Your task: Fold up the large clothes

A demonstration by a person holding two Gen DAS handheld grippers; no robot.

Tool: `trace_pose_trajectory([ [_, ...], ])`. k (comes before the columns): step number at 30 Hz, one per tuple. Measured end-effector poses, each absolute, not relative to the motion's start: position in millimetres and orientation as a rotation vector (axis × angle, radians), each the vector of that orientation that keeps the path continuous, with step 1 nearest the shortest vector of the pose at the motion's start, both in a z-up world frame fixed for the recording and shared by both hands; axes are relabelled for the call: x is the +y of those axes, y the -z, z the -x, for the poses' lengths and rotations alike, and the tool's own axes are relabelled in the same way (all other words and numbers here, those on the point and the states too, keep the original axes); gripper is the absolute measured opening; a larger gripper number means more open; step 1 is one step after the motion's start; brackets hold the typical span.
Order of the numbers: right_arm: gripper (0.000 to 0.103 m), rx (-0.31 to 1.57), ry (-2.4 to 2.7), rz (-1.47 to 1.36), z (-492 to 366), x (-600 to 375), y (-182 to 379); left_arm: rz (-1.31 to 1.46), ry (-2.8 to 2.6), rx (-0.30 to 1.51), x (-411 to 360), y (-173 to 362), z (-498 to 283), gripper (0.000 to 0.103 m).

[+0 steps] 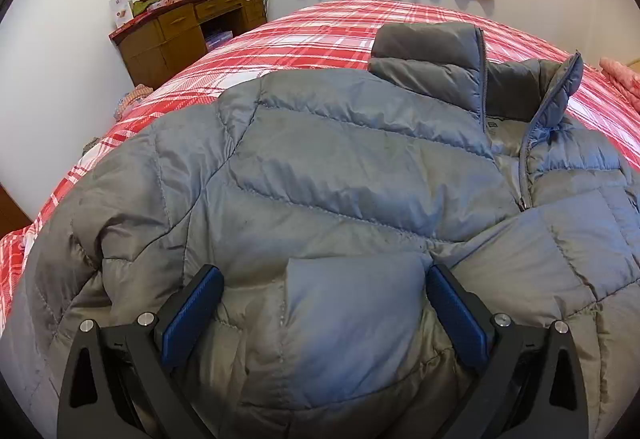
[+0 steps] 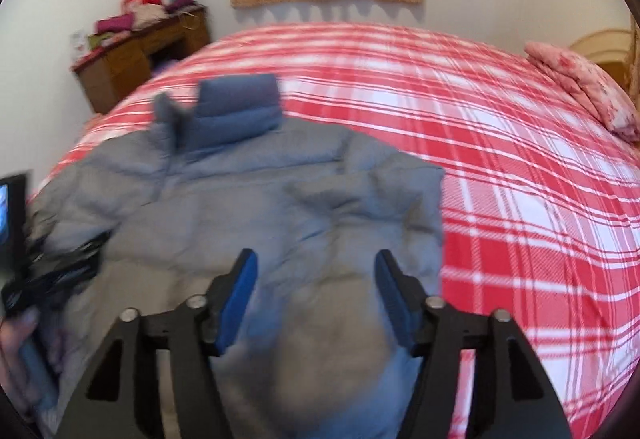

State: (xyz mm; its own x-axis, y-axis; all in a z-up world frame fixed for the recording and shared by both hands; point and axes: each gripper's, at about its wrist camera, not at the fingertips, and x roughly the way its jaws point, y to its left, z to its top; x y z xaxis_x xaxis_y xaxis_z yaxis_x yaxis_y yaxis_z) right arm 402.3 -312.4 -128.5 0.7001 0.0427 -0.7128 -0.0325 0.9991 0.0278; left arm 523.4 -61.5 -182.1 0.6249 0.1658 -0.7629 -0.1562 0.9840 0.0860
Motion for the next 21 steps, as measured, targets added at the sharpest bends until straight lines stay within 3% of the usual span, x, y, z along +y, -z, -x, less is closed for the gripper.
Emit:
trace_pose_trajectory([
  [6,0.067,0.872,-0.072,0.029,-406.7,-294.2,170.4,-0.011,-0.184,0.877,-62.6,182.6,-524.4,0.102],
  [21,0.07,0.861,-0.054,0.034,-407.2,-294.6,175.0,-0.034,-0.166,0.903,-58.7,175.4,-525.2,0.102],
])
